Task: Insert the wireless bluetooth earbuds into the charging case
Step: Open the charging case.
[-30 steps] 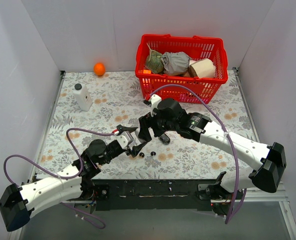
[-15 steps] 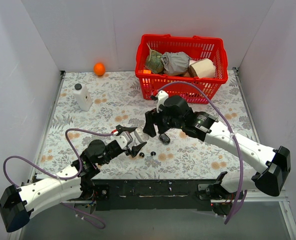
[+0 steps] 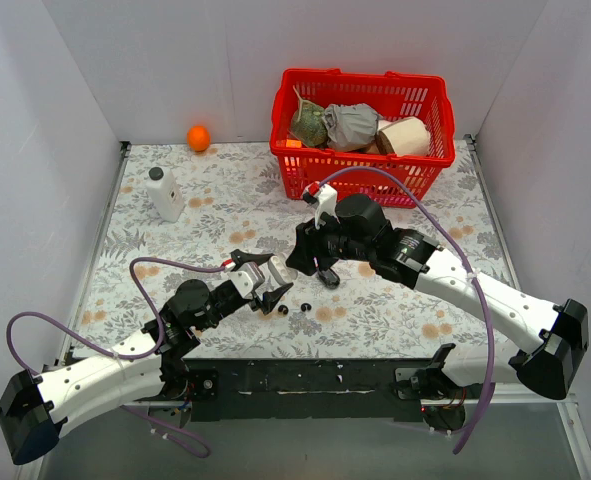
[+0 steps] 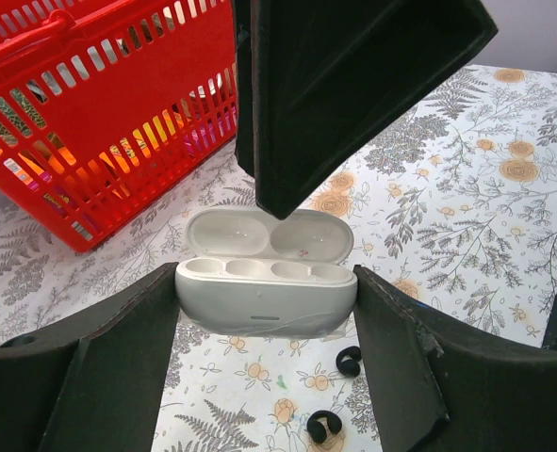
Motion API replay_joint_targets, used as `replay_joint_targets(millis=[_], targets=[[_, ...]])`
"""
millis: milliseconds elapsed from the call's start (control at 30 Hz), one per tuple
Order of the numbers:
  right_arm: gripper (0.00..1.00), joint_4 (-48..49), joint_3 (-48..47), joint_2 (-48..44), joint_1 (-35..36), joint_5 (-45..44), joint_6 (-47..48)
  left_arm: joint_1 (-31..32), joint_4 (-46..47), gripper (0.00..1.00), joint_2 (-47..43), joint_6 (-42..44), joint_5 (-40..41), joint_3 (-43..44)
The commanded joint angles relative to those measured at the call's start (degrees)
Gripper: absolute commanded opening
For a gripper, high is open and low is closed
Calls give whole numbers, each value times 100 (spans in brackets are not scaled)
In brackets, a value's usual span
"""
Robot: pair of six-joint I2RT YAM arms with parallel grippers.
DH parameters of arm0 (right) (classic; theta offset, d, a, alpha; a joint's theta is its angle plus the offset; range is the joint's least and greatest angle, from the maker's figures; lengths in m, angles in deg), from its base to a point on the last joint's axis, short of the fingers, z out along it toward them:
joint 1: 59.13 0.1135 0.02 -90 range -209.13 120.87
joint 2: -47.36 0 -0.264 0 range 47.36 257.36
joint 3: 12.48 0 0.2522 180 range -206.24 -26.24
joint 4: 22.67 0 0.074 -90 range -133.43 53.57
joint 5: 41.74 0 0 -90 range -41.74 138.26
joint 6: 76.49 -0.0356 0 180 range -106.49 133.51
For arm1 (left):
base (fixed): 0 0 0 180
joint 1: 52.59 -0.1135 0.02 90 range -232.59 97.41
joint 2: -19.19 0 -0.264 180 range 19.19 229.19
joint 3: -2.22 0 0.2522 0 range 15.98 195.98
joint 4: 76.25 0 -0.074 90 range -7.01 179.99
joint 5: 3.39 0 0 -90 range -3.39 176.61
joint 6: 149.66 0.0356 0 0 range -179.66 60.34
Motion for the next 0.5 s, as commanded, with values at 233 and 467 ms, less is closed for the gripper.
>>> replay_joint_targets(millis=[233, 467], targets=[[52, 349, -84, 237, -6, 286, -40, 0, 265, 0, -60, -26, -60, 73], [46, 533, 12, 316, -50, 356, -137, 0, 256, 0, -130, -70, -86, 37]])
